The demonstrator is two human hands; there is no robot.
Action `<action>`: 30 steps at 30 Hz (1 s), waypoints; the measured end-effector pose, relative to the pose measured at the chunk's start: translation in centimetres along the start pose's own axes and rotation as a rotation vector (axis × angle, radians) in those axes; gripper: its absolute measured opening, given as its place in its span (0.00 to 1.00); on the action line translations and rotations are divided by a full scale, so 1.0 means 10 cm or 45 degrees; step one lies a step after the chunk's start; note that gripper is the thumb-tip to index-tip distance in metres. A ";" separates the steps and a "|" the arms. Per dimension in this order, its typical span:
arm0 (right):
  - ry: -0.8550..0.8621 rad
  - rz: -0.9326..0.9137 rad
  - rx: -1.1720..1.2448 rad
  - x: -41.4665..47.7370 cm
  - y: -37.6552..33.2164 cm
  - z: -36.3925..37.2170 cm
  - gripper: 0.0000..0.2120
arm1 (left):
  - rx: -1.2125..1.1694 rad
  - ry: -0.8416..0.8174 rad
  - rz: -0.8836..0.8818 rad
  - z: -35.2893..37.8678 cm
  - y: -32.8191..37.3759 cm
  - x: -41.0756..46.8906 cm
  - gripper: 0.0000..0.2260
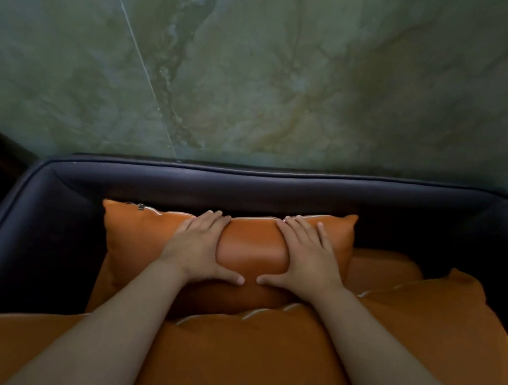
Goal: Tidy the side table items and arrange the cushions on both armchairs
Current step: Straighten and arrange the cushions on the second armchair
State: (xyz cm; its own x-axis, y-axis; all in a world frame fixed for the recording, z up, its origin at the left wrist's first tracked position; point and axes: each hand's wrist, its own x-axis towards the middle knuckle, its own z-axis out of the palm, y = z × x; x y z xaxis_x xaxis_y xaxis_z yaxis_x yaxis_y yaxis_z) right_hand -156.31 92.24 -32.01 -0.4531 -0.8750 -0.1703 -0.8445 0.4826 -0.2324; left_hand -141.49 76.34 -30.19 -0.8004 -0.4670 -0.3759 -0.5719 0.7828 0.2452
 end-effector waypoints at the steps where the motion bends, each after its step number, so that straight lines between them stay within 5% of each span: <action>1: -0.030 -0.010 -0.047 0.03 0.02 0.01 0.52 | 0.035 0.003 0.000 0.01 0.00 0.03 0.54; 17: 0.051 -0.118 -0.120 0.06 -0.10 -0.12 0.34 | 0.155 0.146 -0.044 -0.07 0.10 0.06 0.36; 30: 0.667 -0.172 -0.078 -0.40 -0.24 -0.55 0.24 | 0.168 0.536 -0.023 -0.65 0.48 -0.54 0.33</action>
State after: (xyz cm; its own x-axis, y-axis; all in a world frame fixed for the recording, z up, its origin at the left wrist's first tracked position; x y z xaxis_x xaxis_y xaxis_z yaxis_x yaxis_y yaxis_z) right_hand -154.08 94.36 -25.56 -0.4079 -0.8387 0.3608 -0.9130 0.3751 -0.1603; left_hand -141.05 79.95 -21.22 -0.8093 -0.5868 0.0248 -0.5808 0.8058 0.1155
